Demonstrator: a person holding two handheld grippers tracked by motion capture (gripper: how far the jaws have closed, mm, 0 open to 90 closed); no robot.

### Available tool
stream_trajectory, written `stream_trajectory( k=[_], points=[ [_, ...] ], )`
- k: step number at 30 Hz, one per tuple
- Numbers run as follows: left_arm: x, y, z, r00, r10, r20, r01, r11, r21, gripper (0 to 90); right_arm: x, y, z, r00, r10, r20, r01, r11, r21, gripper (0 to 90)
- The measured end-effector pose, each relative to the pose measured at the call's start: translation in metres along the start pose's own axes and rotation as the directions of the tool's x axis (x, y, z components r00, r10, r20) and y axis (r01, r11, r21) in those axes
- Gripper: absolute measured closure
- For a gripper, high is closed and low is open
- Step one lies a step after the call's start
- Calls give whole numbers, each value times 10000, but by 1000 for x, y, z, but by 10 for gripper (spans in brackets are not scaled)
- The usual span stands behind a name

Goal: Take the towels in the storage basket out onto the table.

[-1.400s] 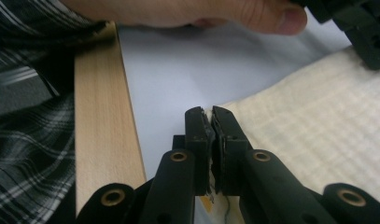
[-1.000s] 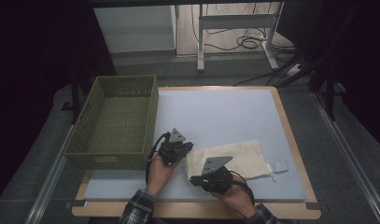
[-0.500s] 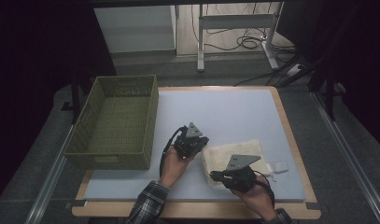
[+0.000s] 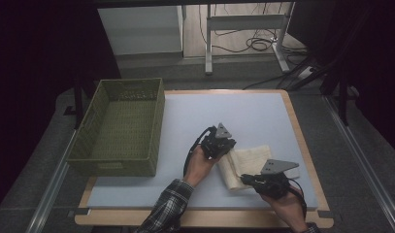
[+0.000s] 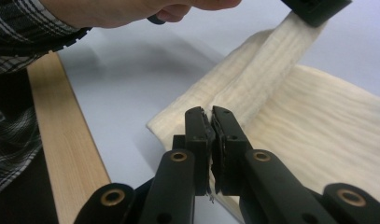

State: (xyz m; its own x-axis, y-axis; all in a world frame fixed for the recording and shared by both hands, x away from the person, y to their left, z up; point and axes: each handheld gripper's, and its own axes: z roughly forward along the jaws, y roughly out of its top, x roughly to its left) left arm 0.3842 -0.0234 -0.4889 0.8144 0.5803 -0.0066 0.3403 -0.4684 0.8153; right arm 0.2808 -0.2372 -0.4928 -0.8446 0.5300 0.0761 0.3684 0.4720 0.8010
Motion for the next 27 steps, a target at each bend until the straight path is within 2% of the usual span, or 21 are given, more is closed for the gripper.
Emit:
stream_trajectory(
  k=[10, 20, 27],
  points=[
    [-11, 21, 26, 9991, 291, 317, -293, 9996, 50, 859, -18, -14, -24, 9975, 393, 594, -385, 9991, -158, 856],
    [-26, 44, 47, 9951, 876, 448, -883, 9960, 154, 857, -33, -29, -48, 9895, 845, 1169, -818, 9963, -277, 857],
    [-33, 51, 67, 9939, 992, 490, -1013, 9940, 420, 853, -42, -38, -54, 9835, 1035, 1481, -1013, 9946, -227, 854]
  ],
)
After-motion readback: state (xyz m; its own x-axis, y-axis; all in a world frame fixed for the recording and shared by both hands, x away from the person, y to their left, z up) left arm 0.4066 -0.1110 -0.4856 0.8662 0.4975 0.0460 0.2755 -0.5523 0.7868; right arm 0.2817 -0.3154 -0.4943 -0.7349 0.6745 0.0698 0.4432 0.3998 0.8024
